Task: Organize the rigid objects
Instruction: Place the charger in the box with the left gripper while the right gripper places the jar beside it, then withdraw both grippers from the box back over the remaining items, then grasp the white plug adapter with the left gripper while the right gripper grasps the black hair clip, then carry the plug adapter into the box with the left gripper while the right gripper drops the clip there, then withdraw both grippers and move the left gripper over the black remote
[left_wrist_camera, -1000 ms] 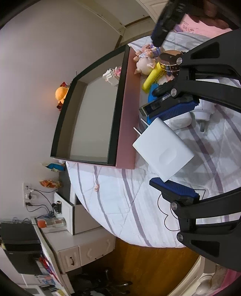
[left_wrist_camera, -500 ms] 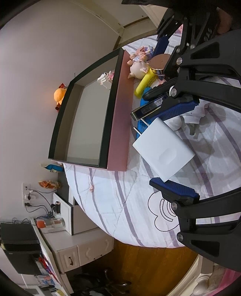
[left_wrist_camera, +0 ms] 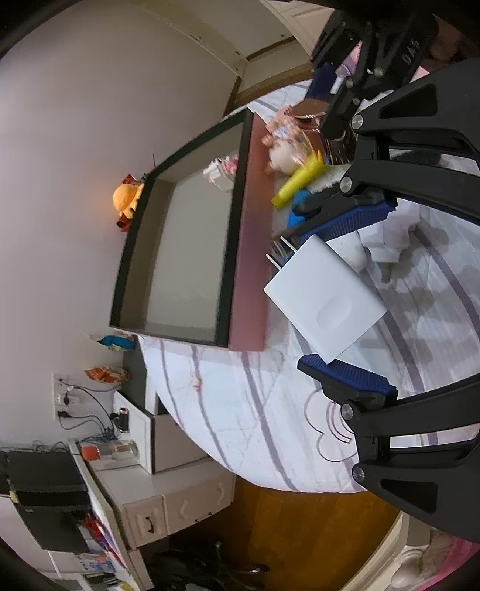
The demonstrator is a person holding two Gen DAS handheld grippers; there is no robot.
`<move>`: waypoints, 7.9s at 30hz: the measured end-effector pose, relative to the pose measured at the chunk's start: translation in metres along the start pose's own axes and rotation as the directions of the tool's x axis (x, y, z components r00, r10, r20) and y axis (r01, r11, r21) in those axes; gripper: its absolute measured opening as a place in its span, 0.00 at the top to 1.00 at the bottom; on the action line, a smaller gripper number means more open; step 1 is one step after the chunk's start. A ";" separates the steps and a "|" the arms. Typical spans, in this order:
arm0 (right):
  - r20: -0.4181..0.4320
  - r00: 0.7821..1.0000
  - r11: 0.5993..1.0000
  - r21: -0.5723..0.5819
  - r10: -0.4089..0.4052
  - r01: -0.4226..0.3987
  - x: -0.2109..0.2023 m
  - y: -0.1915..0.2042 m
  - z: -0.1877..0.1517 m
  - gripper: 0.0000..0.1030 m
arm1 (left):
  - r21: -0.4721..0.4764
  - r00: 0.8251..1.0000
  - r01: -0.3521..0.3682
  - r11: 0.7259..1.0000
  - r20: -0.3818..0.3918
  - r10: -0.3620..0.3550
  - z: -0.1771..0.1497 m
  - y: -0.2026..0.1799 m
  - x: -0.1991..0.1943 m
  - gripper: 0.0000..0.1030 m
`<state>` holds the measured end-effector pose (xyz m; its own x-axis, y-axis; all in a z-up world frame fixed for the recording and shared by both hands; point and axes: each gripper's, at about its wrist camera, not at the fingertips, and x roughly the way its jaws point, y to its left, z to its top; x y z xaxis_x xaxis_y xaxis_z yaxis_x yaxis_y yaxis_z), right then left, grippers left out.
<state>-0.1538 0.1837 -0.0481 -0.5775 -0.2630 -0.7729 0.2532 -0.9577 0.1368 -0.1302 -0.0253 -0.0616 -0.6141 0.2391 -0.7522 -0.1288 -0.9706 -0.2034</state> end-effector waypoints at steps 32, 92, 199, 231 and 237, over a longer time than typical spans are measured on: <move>-0.107 0.993 0.997 0.051 -0.048 0.054 0.130 -0.080 0.155 0.53 | 0.111 0.988 -0.106 0.988 -0.100 0.118 0.163 -0.053 0.153 0.37; -0.025 0.996 0.984 0.155 -0.084 0.087 -0.038 -0.038 -0.047 0.19 | 0.131 0.985 -0.160 0.978 -0.044 0.167 -0.045 -0.034 -0.017 0.00; 0.034 0.987 0.981 0.121 -0.160 0.155 0.074 -0.075 0.126 0.21 | 0.072 0.992 -0.109 0.991 0.064 0.104 0.137 -0.048 0.088 0.00; 0.022 0.993 0.978 0.176 -0.118 0.112 -0.059 -0.040 -0.049 0.21 | -0.016 0.994 -0.101 0.995 0.030 0.102 -0.044 -0.013 -0.050 0.00; 0.006 0.994 0.981 0.161 -0.111 0.109 -0.053 -0.035 -0.054 0.21 | 0.005 0.993 -0.114 0.993 0.005 0.114 -0.053 -0.015 -0.046 0.00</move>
<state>-0.0897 0.2371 -0.0455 -0.6068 -0.1557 -0.7795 0.0607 -0.9868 0.1499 -0.0589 -0.0200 -0.0571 -0.6283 0.1263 -0.7676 -0.0615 -0.9917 -0.1128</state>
